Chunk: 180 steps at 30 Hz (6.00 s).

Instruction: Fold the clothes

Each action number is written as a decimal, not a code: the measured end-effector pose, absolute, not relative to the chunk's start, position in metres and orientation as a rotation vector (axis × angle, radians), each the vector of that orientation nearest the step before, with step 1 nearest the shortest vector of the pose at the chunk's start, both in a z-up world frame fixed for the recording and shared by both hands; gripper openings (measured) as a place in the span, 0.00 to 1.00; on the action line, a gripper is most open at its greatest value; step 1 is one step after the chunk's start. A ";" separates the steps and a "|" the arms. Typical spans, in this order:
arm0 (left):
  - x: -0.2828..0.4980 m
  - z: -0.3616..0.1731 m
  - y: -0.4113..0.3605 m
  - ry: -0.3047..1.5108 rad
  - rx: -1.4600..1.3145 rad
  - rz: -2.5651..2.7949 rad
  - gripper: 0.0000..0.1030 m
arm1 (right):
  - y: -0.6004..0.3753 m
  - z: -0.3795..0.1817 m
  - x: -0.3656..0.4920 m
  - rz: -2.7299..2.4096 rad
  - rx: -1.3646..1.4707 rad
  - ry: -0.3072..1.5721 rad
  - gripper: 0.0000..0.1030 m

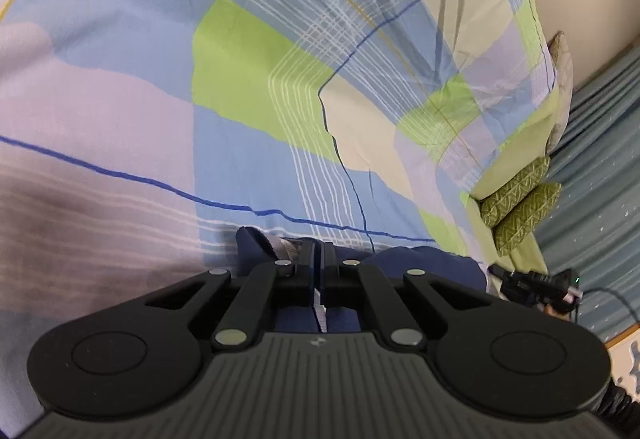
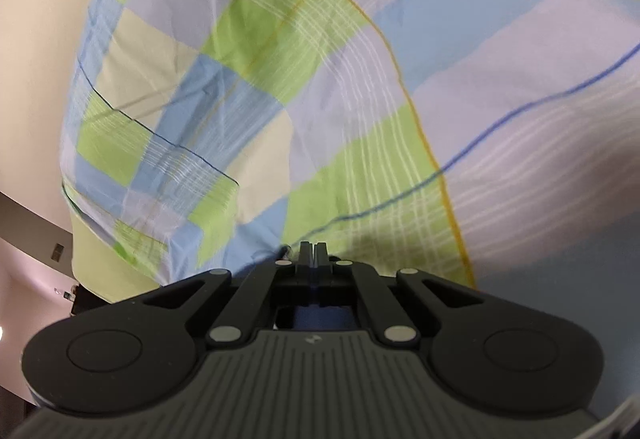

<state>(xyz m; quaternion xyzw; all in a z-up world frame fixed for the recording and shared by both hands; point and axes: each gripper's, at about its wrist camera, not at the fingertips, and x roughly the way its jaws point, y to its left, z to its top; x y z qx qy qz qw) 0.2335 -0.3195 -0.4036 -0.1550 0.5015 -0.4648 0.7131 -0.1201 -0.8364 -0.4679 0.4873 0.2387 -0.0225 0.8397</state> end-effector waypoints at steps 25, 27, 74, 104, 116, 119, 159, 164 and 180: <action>0.152 -0.384 -0.247 1.161 -0.409 -1.073 0.42 | -0.767 -0.463 -0.161 0.118 0.979 0.644 0.38; 0.138 -0.386 -0.242 1.184 -0.410 -1.069 0.44 | -0.759 -0.468 -0.171 0.108 0.990 0.664 0.39; -0.199 -0.340 -0.161 0.425 0.964 -1.356 0.54 | -0.485 -0.402 -0.390 0.310 -0.359 0.909 0.59; -0.181 -0.363 -0.134 0.733 0.904 -1.025 0.00 | -0.467 -0.421 -0.412 0.258 -0.473 0.888 0.67; -0.215 -0.352 -0.142 0.343 1.030 -1.094 0.54 | -0.462 -0.425 -0.407 0.282 -0.518 0.890 0.72; -0.225 -0.366 -0.135 0.180 1.224 -1.094 0.60 | -0.456 -0.427 -0.405 0.302 -0.581 0.905 0.72; -0.214 -0.389 -0.152 -0.015 1.304 -1.159 0.37 | -0.431 -0.443 -0.375 0.304 -0.931 0.937 0.34; -0.209 -0.383 -0.159 0.072 1.295 -1.191 0.16 | -0.431 -0.441 -0.377 0.312 -0.924 0.929 0.00; -0.194 -0.368 -0.174 0.261 1.257 -1.230 0.01 | -0.438 -0.430 -0.378 0.281 -0.882 0.906 0.00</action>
